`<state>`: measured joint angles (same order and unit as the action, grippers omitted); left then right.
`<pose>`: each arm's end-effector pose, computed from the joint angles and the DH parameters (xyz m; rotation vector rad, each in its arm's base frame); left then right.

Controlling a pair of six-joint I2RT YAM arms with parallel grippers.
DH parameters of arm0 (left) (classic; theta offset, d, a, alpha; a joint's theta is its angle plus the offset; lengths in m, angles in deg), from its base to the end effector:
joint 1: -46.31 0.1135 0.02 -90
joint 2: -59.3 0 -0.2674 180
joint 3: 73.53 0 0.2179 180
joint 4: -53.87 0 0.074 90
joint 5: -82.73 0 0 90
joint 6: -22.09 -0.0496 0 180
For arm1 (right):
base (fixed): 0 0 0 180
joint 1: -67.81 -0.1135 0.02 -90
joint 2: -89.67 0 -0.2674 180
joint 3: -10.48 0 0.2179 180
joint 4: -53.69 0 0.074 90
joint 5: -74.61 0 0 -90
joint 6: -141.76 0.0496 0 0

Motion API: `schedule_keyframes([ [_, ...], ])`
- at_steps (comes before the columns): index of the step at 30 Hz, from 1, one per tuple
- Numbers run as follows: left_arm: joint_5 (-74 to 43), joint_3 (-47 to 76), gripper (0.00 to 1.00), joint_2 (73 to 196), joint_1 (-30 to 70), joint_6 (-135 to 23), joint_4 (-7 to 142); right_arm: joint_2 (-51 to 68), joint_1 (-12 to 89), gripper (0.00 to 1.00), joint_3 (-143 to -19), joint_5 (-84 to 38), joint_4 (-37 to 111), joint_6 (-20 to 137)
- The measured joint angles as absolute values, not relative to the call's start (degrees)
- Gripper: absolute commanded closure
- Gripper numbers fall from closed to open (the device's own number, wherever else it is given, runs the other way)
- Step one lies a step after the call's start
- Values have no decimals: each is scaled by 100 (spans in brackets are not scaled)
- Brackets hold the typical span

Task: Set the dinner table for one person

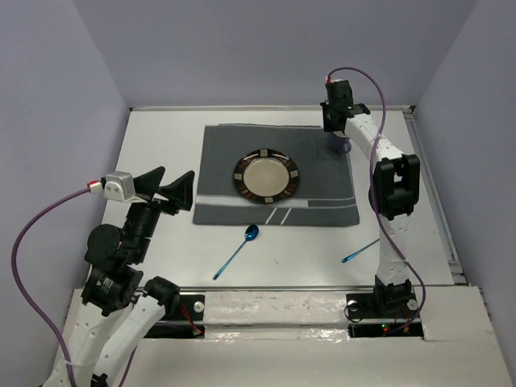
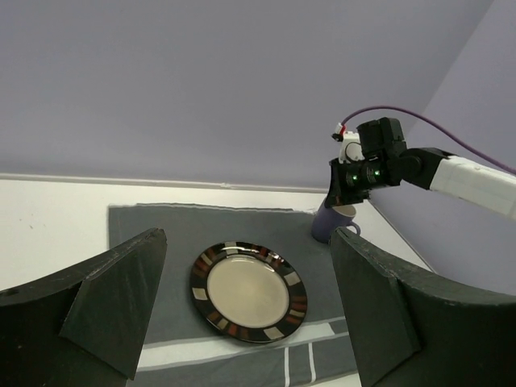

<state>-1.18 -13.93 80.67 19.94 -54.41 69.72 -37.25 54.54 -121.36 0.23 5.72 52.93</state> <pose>0.0527 -0.0202 0.3927 0.0396 1.1994 -0.5492 0.4768 0.0987 0.2628 -0.1058 2.2928 -0.1867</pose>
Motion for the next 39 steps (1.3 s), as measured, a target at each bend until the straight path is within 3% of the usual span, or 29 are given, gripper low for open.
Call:
schedule_keyframes([
  [17,-123,-1393,6,8185,2134,-5439,6967,-4319,5349,98,-12885,-185,576,5201],
  [18,-123,-1393,6,8187,2136,-5439,6969,-4345,5318,73,-12896,-165,607,5162],
  [21,-123,-1393,6,8200,2152,-5437,6969,-4343,5298,26,-12933,-95,574,5186],
  [23,-127,-1395,6,8202,2167,-5437,6969,-4343,5279,17,-12999,-12,517,5138],
  [28,-162,-1395,6,8202,2167,-5435,6969,-4138,5277,18,-13038,100,434,5479],
  [31,-223,-1395,6,8202,2167,-5433,6969,-3381,5274,28,-12332,237,423,5916],
  [32,-234,-1395,6,8202,2167,-5431,6967,-3008,5274,28,-12013,314,412,6078],
  [33,-260,-1395,6,8198,2167,-5424,6967,-2507,5274,36,-11484,395,591,6296],
  [35,-284,-1395,6,8182,2165,-5409,6969,-1379,5274,41,-10284,609,738,6751],
  [39,-300,-1398,6,8045,2053,-5400,6965,739,5329,47,-7906,1022,845,7883],
])
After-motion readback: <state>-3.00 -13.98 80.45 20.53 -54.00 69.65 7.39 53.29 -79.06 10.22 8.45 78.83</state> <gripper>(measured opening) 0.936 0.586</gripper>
